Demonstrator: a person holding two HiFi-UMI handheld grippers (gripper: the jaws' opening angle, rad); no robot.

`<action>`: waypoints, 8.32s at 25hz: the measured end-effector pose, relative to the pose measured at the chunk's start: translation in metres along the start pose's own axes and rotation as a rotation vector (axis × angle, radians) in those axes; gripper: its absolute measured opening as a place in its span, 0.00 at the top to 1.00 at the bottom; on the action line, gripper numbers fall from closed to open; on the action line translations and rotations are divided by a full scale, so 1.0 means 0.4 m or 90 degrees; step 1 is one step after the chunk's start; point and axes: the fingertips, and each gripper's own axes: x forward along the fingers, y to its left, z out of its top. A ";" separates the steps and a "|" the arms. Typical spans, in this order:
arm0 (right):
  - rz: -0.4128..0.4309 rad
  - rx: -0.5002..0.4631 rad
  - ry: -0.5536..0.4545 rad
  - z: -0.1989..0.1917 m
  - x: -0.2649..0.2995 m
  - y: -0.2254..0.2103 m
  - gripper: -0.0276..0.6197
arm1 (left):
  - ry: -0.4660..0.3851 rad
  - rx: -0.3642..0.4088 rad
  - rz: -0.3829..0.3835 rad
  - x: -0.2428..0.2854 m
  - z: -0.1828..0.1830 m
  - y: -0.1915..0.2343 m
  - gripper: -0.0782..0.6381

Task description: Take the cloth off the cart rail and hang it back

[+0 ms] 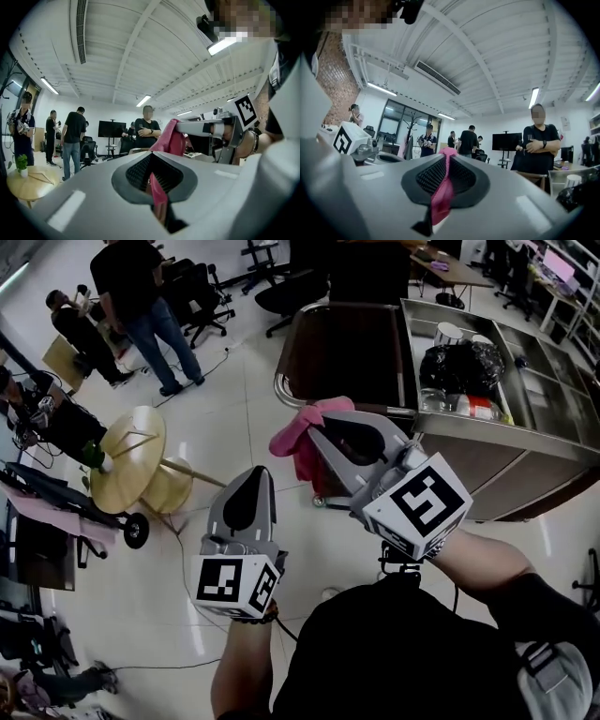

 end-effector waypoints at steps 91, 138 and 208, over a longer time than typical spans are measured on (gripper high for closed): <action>0.096 0.044 0.423 -0.433 0.796 -0.281 0.93 | 0.046 -0.133 -0.183 0.576 -0.097 0.729 0.89; 0.040 0.027 0.155 -0.128 0.271 -0.141 0.95 | -0.003 -0.034 -0.123 0.322 0.059 0.189 0.89; -0.127 0.102 0.085 0.085 -0.082 0.222 0.95 | -0.040 -0.037 -0.207 -0.083 0.197 -0.131 0.89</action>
